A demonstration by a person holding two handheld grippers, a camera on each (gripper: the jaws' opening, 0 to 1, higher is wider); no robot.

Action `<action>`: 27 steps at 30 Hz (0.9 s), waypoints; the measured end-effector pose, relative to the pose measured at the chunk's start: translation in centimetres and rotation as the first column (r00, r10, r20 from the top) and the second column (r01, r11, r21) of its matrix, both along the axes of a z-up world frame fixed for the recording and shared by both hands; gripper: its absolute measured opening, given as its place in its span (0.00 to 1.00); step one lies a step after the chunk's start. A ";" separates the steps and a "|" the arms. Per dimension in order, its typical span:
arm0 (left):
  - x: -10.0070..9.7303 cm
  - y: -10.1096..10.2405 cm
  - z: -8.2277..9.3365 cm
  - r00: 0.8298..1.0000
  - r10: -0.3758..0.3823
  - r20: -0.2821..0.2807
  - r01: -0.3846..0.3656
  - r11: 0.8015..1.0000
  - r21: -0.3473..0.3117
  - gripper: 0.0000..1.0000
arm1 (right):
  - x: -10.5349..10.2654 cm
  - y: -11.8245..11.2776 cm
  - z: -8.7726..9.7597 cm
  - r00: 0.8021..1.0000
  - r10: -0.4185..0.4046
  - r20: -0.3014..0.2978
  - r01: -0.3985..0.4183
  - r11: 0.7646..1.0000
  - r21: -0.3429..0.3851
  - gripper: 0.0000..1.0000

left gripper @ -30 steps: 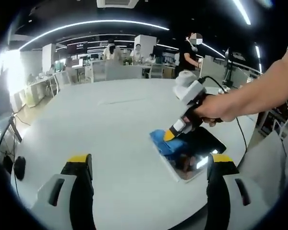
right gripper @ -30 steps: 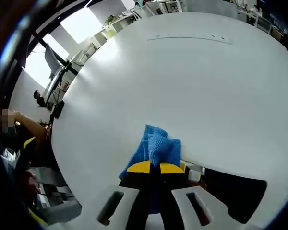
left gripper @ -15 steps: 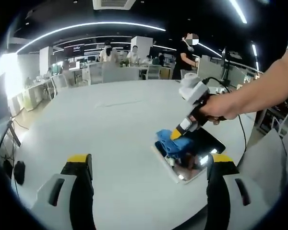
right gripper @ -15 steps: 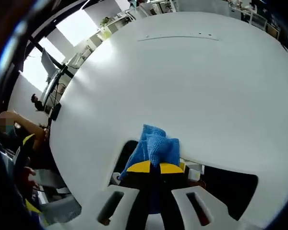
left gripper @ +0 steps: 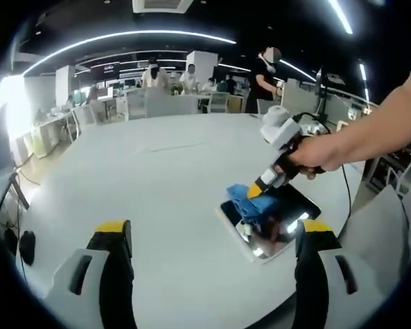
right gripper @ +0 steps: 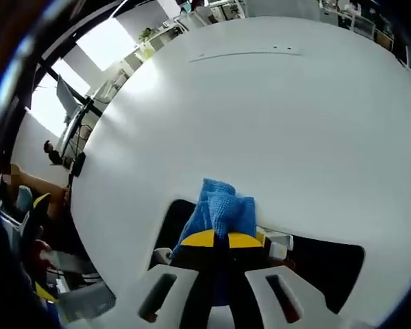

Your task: Wipe the mirror surface with the cleaning cloth until all visible marks leave the cleaned area.

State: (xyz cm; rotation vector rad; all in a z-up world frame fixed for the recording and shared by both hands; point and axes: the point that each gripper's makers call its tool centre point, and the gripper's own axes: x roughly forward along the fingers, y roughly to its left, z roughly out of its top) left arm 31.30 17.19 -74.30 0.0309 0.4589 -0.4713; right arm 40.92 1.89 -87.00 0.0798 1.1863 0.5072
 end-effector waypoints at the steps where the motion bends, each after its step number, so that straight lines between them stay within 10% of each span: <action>1: 0.0 -0.1 0.1 1.000 -0.001 0.000 0.001 1.000 0.000 0.99 | -0.5 0.1 0.1 1.000 0.001 -0.014 -0.001 1.000 -0.001 0.00; 27: -0.7 -1.3 1.9 0.999 -0.037 0.033 0.037 0.999 -0.006 0.99 | -8.6 0.1 0.0 0.999 0.032 -0.008 -0.032 0.999 -0.003 0.00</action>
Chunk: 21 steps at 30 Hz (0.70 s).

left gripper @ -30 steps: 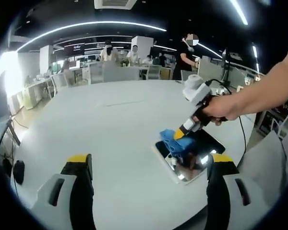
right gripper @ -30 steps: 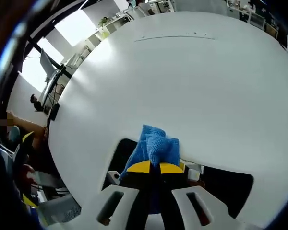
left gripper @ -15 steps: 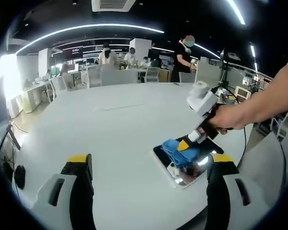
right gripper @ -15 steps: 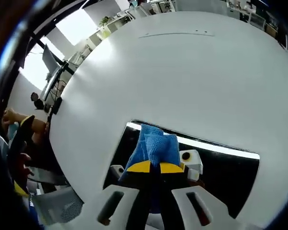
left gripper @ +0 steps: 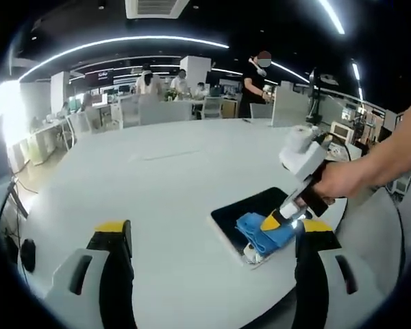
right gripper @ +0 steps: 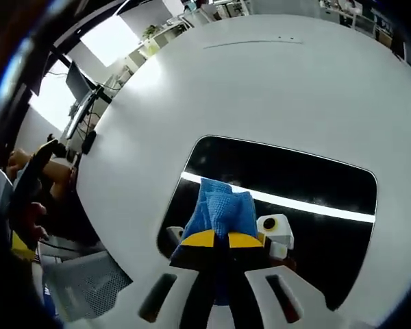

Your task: Wipe the mirror surface with the cleaning cloth until all visible marks leave the cleaned area.

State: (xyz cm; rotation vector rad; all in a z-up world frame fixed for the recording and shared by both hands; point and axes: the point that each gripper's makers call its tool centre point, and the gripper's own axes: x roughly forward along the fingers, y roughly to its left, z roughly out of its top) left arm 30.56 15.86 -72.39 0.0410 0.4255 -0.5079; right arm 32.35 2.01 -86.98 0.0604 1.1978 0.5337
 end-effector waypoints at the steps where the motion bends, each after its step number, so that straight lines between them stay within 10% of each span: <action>1: -0.1 0.0 -0.1 1.000 -0.005 -0.002 0.005 1.000 0.007 0.99 | -0.2 0.0 0.0 1.000 -0.005 -0.002 0.005 1.000 0.005 0.00; 21: 1.2 0.8 -0.5 1.000 -0.027 -0.011 0.027 1.000 0.011 0.99 | -1.6 -0.1 0.1 1.000 0.007 -0.017 -0.007 1.000 -0.005 0.00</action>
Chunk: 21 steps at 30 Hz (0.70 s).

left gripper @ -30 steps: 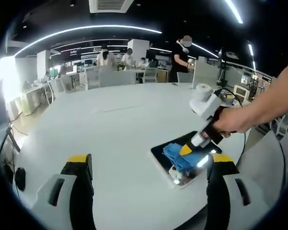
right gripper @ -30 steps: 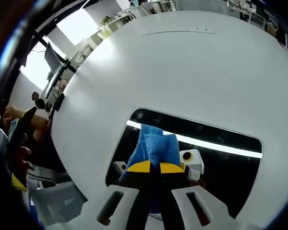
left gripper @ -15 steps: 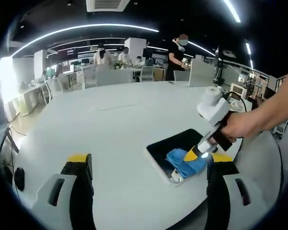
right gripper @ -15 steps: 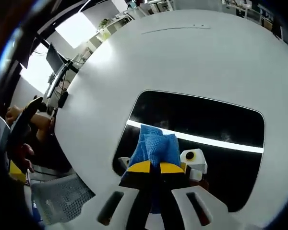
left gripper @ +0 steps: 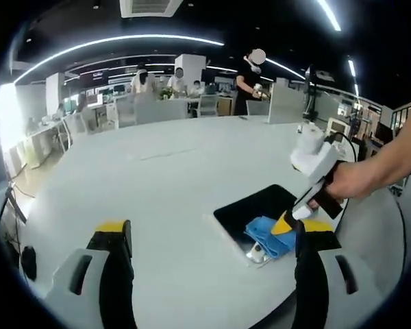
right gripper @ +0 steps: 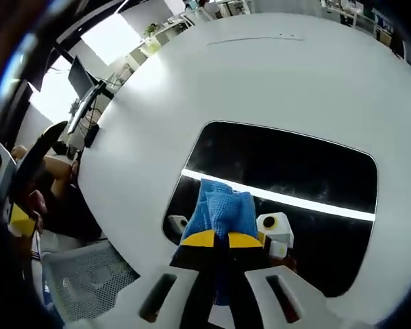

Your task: Wipe the mirror surface with the cleaning cloth until all visible marks leave the cleaned area.

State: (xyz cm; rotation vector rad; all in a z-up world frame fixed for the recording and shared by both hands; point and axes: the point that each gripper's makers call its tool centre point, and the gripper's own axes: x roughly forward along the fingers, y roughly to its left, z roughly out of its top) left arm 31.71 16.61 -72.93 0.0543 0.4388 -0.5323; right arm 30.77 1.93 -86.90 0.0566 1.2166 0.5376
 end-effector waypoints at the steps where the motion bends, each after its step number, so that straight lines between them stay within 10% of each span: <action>1: 0.0 0.1 0.0 1.000 0.003 -0.002 -0.003 1.000 -0.003 0.99 | -0.2 0.0 0.0 1.000 -0.005 -0.008 0.005 1.000 0.001 0.00; 21: -0.9 -0.5 -1.0 1.000 0.024 -0.004 -0.024 1.000 -0.015 0.99 | -1.9 0.1 0.1 0.999 -0.006 -0.039 0.008 0.999 0.040 0.00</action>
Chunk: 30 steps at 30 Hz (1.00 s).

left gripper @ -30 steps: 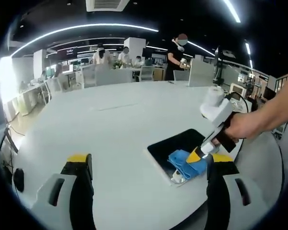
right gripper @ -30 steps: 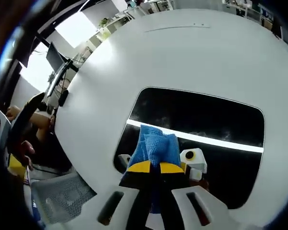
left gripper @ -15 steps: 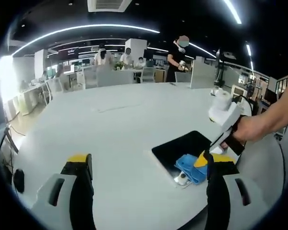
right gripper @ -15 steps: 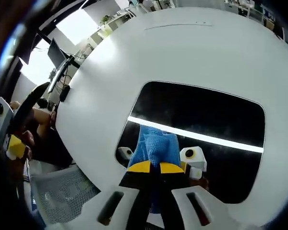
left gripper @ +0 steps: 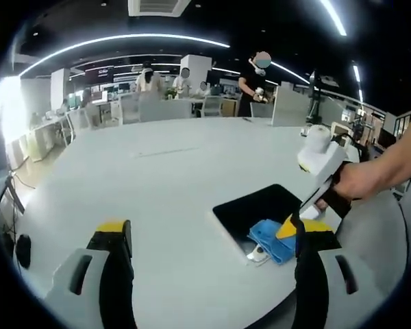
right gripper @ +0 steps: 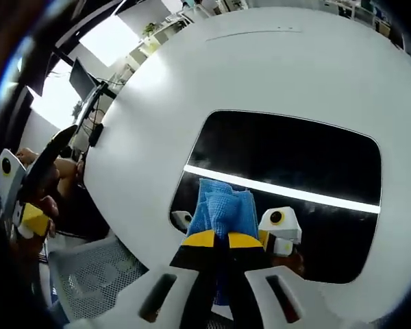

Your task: Wipe the mirror surface with the cleaning cloth until all visible marks leave the cleaned area.

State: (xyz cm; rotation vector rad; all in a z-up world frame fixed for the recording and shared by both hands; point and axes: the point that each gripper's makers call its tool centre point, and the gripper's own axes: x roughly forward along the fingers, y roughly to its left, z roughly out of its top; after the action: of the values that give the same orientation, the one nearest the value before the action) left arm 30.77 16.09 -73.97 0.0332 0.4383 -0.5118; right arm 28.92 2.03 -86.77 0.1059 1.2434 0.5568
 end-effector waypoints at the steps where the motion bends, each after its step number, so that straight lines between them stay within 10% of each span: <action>1: 0.0 0.1 0.0 1.000 -0.001 0.001 0.001 1.000 0.008 0.99 | -0.1 0.0 0.0 1.000 -0.002 -0.004 0.002 1.000 0.005 0.00; 30: 0.9 -2.0 1.6 0.999 -0.024 0.029 0.024 1.000 -0.006 0.99 | -0.4 -2.2 0.1 1.000 -0.014 -0.012 0.014 0.999 0.032 0.00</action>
State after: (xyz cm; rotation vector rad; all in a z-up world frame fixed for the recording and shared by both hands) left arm 31.70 14.07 -72.42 0.0399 0.4080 -0.5356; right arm 28.48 -0.14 -86.70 0.1449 1.2444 0.5647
